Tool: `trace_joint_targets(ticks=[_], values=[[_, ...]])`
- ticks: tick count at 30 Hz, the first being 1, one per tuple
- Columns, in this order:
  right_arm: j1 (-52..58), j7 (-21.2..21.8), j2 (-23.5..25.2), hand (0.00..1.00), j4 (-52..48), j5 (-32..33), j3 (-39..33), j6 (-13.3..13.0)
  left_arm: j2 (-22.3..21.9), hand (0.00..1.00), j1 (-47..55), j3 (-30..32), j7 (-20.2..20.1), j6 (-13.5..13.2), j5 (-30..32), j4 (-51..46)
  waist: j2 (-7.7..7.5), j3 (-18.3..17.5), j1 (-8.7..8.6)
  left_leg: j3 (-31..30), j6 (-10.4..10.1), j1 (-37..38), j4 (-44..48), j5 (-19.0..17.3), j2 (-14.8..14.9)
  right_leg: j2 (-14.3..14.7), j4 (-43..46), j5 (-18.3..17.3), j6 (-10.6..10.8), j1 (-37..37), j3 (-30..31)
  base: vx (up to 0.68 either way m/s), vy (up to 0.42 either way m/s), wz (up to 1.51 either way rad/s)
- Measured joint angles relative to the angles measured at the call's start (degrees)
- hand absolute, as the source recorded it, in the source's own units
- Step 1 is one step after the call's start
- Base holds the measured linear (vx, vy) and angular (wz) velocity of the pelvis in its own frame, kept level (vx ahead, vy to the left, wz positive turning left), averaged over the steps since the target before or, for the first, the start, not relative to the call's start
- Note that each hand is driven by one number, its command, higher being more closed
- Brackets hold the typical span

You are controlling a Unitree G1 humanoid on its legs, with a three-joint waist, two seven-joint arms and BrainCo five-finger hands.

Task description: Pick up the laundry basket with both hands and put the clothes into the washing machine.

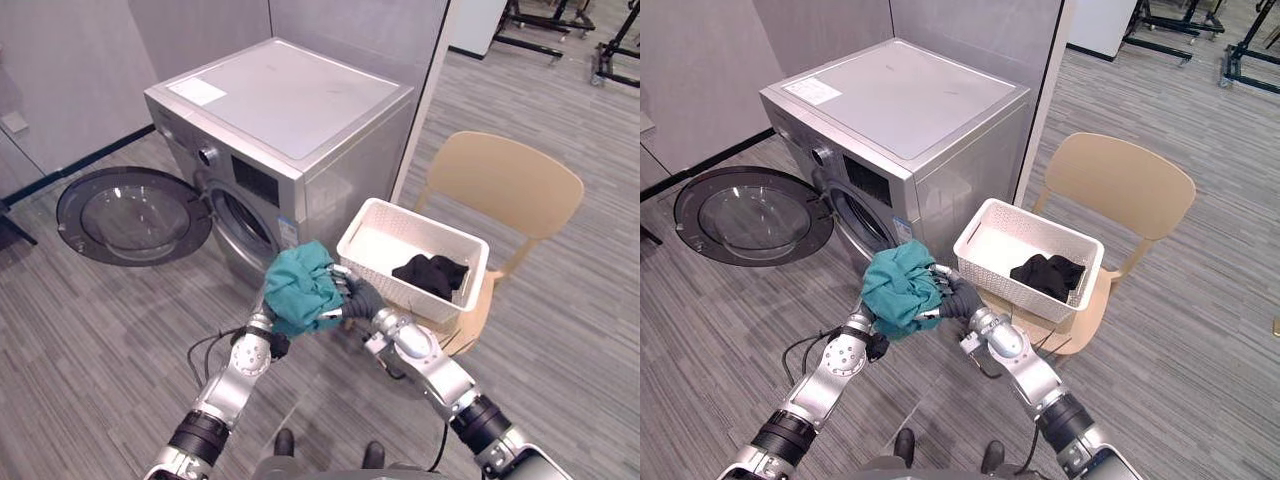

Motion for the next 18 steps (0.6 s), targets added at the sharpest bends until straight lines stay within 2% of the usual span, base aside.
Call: trace_joint_targets(ticks=[8, 10, 13, 16, 18], values=[[9.5, -5.2, 0.8, 0.00, -6.5, -8.1, -18.8, -0.5, -2.6, 1.00, 6.9, 10.0, 0.2, 0.0, -4.7, -0.6, -0.54, -0.4, -0.16, 0.0, 0.0, 0.6, -0.1, -0.1, 0.0, -0.3, 2.1, -1.7, 0.5, -0.5, 0.1, 0.00, 0.000, 0.00], [12.0, -6.2, 0.8, 0.00, -6.2, -9.4, -21.0, -0.5, -2.6, 1.00, 8.7, 12.3, 0.6, 0.0, -6.2, -0.4, -0.82, -0.7, -0.19, 0.0, 0.0, 0.4, -0.3, 0.0, 0.0, -0.4, 2.9, -2.2, 0.4, -1.1, 0.1, 0.03, -0.010, 0.00], [14.2, -6.4, 0.8, 0.00, -1.5, -11.0, -23.8, -0.3, -2.7, 1.00, 10.8, 15.8, 1.1, 0.0, -8.3, 1.6, -0.84, -0.8, -0.33, -0.5, -0.1, -0.7, -0.6, 0.0, -0.1, -0.4, 2.8, -2.3, 0.5, -1.5, -0.4, 0.01, -0.010, 0.08], [14.7, -7.7, 0.8, 0.00, 4.9, -13.2, -26.1, 0.0, -2.6, 1.00, 10.8, 17.6, 1.1, 0.0, -10.2, 5.0, -0.95, -0.8, -0.25, -3.4, -0.4, -4.9, 0.2, 0.9, -0.7, -1.6, 6.2, -4.0, 0.5, -5.4, -3.1, -0.02, -0.016, 0.50], [14.8, -9.0, 0.8, 0.00, 10.9, -14.6, -27.3, 0.6, -2.6, 1.00, 11.1, 18.1, 1.0, 0.2, -11.3, 7.0, -1.45, -0.3, -0.19, -6.6, -0.2, -8.0, 0.1, 2.9, -2.1, -4.6, 12.4, -7.7, 0.3, -8.8, -7.9, 0.02, -0.027, 1.08]])
